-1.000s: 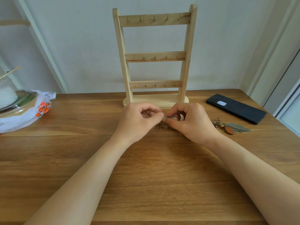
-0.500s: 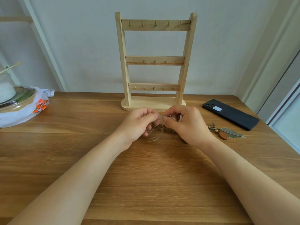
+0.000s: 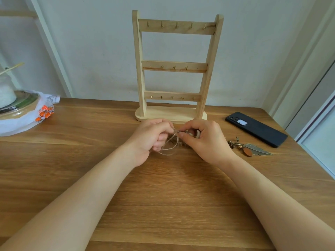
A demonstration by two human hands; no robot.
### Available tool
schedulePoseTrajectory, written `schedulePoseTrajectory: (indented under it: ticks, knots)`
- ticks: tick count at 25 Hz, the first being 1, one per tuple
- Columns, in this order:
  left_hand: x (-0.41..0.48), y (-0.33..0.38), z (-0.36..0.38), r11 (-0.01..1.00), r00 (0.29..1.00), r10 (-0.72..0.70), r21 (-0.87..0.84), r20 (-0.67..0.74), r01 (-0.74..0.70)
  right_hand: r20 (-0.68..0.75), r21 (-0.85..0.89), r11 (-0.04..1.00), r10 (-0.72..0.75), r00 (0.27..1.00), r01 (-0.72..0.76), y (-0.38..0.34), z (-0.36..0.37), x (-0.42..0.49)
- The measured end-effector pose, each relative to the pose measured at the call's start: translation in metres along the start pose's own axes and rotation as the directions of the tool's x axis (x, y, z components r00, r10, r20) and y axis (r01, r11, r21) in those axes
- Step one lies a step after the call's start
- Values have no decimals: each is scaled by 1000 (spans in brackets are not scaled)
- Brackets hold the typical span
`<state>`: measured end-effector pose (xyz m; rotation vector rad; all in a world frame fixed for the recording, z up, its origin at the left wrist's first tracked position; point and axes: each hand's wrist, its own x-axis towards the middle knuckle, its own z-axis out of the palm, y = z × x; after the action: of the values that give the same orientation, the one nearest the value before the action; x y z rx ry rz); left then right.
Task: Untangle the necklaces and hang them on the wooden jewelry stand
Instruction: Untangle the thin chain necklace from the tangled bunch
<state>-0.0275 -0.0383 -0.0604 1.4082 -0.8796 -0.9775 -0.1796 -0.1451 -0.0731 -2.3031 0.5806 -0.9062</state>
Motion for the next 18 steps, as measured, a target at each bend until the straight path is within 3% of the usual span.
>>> schedulePoseTrajectory:
  ticks: [3, 5, 7, 9, 14, 16, 18]
  knots:
    - [-2, 3, -9, 979, 960, -89, -156, 267, 134, -23, 8, 999, 37, 999, -37, 0, 1, 0]
    - [-2, 9, -23, 925, 953, -11, -360, 302, 124, -97, 10, 993, 117, 988, -117, 8, -5, 4]
    - [-1, 13, -36, 838, 989, 30, -543, 146, 55, -161, 70, 979, 201, 966, -192, 17, -12, 8]
    - [3, 13, -38, 807, 1000, -9, -591, -19, -4, -175, 99, 974, 217, 960, -202, 17, -13, 9]
    - [12, 1, -30, 929, 905, -182, -370, -385, 30, -109, 56, 983, 179, 978, -173, 15, -9, 6]
    - [13, -1, -28, 953, 847, -175, -303, -502, 17, -91, 47, 986, 161, 983, -157, 16, -9, 5]
    - [13, -3, -27, 981, 798, -72, -186, -599, -51, -81, 38, 989, 148, 986, -145, 14, -8, 4]
